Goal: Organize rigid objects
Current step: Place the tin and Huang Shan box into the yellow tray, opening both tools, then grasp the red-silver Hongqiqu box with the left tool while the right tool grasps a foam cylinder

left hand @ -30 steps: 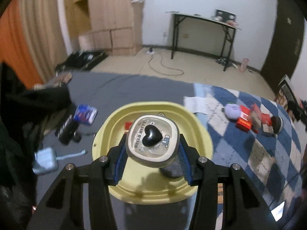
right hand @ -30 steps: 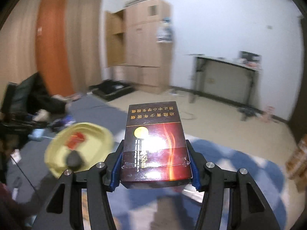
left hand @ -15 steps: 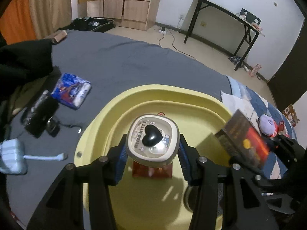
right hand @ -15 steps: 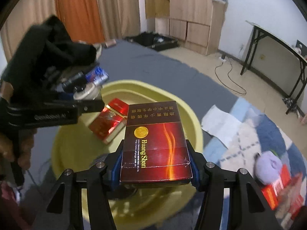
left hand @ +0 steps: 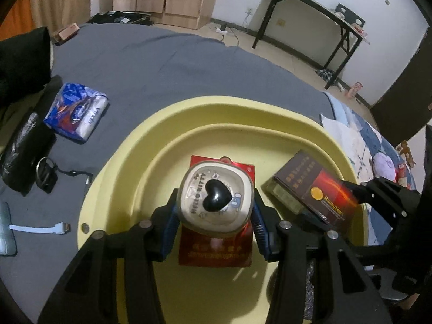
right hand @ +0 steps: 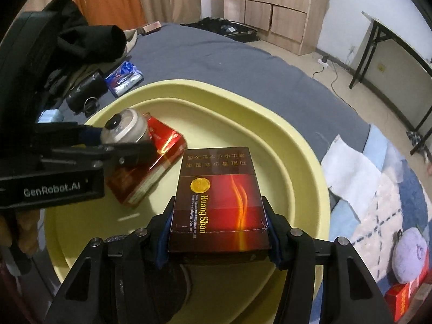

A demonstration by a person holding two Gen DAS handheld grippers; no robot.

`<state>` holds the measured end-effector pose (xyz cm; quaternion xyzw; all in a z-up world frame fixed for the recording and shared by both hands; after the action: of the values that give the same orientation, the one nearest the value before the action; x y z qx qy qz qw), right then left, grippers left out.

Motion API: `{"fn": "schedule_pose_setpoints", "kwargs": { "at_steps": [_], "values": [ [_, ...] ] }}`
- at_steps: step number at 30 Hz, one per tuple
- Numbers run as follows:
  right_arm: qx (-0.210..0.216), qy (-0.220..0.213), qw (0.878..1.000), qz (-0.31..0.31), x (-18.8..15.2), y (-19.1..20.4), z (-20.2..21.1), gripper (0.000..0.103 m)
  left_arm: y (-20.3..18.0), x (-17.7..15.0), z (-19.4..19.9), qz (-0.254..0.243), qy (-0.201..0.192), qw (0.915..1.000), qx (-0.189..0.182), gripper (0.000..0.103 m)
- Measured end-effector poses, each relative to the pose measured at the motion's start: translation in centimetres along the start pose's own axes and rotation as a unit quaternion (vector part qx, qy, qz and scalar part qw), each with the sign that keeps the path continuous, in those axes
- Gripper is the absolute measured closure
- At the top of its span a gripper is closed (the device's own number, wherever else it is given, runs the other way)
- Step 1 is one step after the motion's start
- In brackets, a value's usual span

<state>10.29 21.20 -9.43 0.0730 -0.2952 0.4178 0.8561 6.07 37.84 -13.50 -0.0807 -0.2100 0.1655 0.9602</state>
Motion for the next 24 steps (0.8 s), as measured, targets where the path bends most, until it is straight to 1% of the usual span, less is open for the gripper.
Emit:
{"fn": "schedule_pose_setpoints", "kwargs": {
  "at_steps": [1, 2, 3, 4, 5, 6, 7, 9, 10, 13, 15, 17, 19, 20, 22, 24],
  "values": [
    [0.000, -0.005, 1.000, 0.001, 0.1, -0.1, 0.3, 0.034, 0.0, 0.1, 0.3, 0.005, -0.005, 1.0000, -0.004, 0.052],
    [0.003, -0.012, 1.000, 0.002, -0.1, 0.1, 0.7, 0.022, 0.0, 0.2, 0.9, 0.009, -0.015, 0.9998, -0.009, 0.048],
    [0.007, -0.023, 1.000, 0.004, -0.3, 0.5, 1.1, 0.017, 0.0, 0.3, 1.8, 0.011, -0.028, 0.9995, -0.011, 0.042],
    [0.006, -0.041, 0.999, 0.006, -0.4, 0.8, 1.8, 0.010, -0.2, 0.5, 2.7, 0.011, -0.041, 0.9990, -0.012, 0.027],
    [0.002, -0.059, 0.998, 0.006, -0.7, 0.9, 2.9, 0.008, -0.6, 0.8, 3.9, 0.011, -0.059, 0.9981, -0.017, 0.012],
    [-0.001, -0.075, 0.997, 0.000, -1.2, 0.5, 4.1, 0.007, -1.0, 1.0, 4.6, 0.009, -0.069, 0.9973, -0.023, 0.008],
    [-0.005, -0.085, 0.996, -0.011, -1.6, 0.1, 5.1, 0.002, -1.9, 1.3, 5.3, 0.002, -0.077, 0.9966, -0.029, 0.006],
    [-0.010, -0.112, 0.993, -0.047, -2.9, -1.4, 7.4, 0.000, -4.4, 1.7, 6.3, -0.023, -0.078, 0.9959, -0.039, 0.002],
    [-0.015, -0.124, 0.989, -0.076, -4.1, -2.9, 9.0, 0.000, -5.5, 1.8, 6.4, -0.034, -0.074, 0.9958, -0.042, 0.000],
    [-0.034, -0.133, 0.979, -0.151, -8.0, -7.0, 12.2, 0.000, -10.6, 1.8, 6.5, -0.076, -0.063, 0.9937, -0.053, 0.000],
    [-0.050, -0.139, 0.968, -0.201, -11.4, -10.4, 14.4, 0.000, -14.3, 1.7, 6.3, -0.093, -0.051, 0.9921, -0.067, 0.000],
    [-0.076, -0.141, 0.952, -0.262, -15.7, -14.9, 16.7, 0.000, -18.4, 1.6, 6.3, -0.111, -0.041, 0.9888, -0.090, 0.000],
    [-0.102, -0.147, 0.931, -0.317, -20.3, -19.5, 19.2, 0.000, -23.0, 1.1, 6.3, -0.146, -0.036, 0.9833, -0.102, 0.000],
    [-0.123, -0.145, 0.921, -0.340, -22.5, -21.6, 20.3, 0.000, -25.5, 0.7, 6.1, -0.170, -0.029, 0.9799, -0.101, 0.000],
    [-0.153, -0.134, 0.902, -0.380, -26.7, -25.4, 21.9, 0.000, -29.3, -0.3, 5.2, -0.205, -0.014, 0.9737, -0.098, 0.000],
    [-0.150, -0.133, 0.894, -0.400, -28.9, -27.1, 22.4, 0.000, -33.3, -1.8, 3.4, -0.252, 0.007, 0.9641, -0.084, 0.000]
  ]
}}
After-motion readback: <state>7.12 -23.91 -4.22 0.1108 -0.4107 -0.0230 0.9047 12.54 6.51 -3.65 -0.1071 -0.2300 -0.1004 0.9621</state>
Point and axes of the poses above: each gripper's, at about its wrist camera, not at the fingertips, and z roughly against the way its jaws point, y to its left, x to its top, the point moved 8 cm from there along -z, roughly the way its jaws point, and after that the axes turned 7 degrees about y, right-handed, at the moved point
